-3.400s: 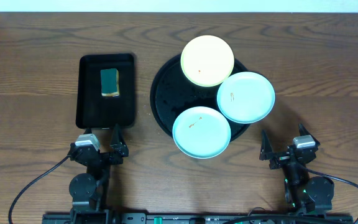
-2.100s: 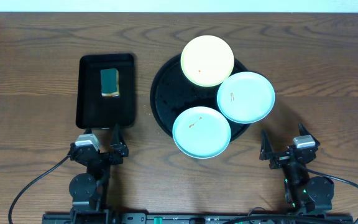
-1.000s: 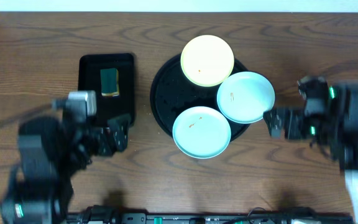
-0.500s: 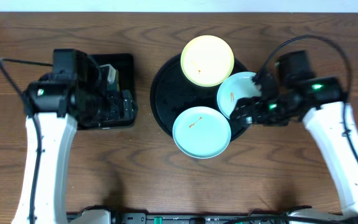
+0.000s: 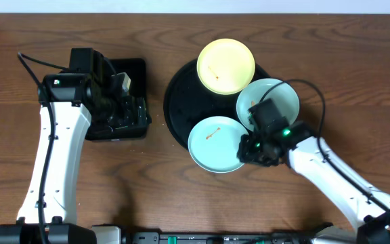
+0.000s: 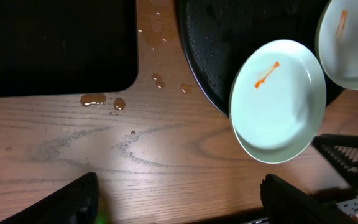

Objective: Clean dirty plates on tray and stack at the side
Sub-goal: 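Reach left gripper to the sponge, right gripper to the front green plate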

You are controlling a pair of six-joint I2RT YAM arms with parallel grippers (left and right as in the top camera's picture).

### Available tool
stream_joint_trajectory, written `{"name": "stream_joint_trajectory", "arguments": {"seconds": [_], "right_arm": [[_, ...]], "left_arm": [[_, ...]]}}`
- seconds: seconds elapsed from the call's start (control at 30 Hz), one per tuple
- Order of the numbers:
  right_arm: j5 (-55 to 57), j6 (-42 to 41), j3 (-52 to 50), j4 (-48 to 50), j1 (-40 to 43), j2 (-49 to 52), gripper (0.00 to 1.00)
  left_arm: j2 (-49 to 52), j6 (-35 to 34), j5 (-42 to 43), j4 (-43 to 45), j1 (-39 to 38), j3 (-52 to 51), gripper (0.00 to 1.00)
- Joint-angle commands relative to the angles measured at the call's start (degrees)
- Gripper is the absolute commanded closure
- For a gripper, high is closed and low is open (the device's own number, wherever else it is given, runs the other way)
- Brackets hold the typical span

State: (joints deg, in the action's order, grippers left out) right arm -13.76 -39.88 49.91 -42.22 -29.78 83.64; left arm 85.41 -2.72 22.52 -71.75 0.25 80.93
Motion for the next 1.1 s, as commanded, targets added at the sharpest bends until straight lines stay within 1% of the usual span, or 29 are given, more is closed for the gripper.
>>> {"name": "stream_joint_trajectory", "arguments": {"seconds": [0.0,0.17,0.23,0.3,0.37,0.43,0.47,0.63,0.77,0.9,1.0,1.07], "right_arm": [[1.4,-11.5,-2.7,3.7,-2.0,-0.5,0.68],[3.5,-17.8,-3.3,4.7,-2.2,-0.5,0.7],[3.4,-21.4,-3.6,4.7,-2.2,-0.5,0.7],[3.2,-23.2,-3.8,4.7,-2.2,-0.5,0.69],[3.2,-24.4,-3.8,4.7,-2.2,-0.5,0.6],[3.1,-25.8,-3.8,4.7,-2.4,-0.5,0.57],[3.0,-28.0,-3.8,4.7,-3.0,-0.5,0.57],[3.6,-31.7,-3.9,6.9,-6.2,-0.2,0.59],[7.9,-36.9,-3.9,6.8,-10.2,0.0,0.63],[11.5,-42.1,-3.9,6.7,-13.5,0.0,0.62],[14.0,-43.3,-3.9,6.8,-14.9,0.0,0.61],[15.7,-43.8,-3.9,6.8,-14.9,0.0,0.63]], "left_arm": [[0.0,0.8,-0.3,-0.5,-0.1,-0.3,0.17],[0.0,0.8,-0.3,-0.9,-0.1,-0.3,0.17],[0.0,0.8,-0.3,-1.2,-0.1,-0.3,0.17],[0.0,0.8,-0.3,-1.1,-0.1,-0.3,0.17],[0.0,0.8,-0.3,-1.1,-0.1,-0.3,0.17],[0.0,0.8,-0.3,-1.1,-0.1,-0.3,0.17],[0.0,0.8,-0.3,-1.1,-0.1,-0.3,0.17],[0.0,0.8,-0.3,-1.1,-0.1,-0.3,0.17],[0.0,0.8,-0.3,-1.2,-0.1,-0.3,0.17],[0.0,0.8,-0.3,-1.5,-0.1,-0.3,0.17],[0.0,0.8,-0.3,-1.5,-0.1,-0.3,0.17],[0.0,0.8,-0.3,-1.5,-0.1,-0.3,0.17]]}}
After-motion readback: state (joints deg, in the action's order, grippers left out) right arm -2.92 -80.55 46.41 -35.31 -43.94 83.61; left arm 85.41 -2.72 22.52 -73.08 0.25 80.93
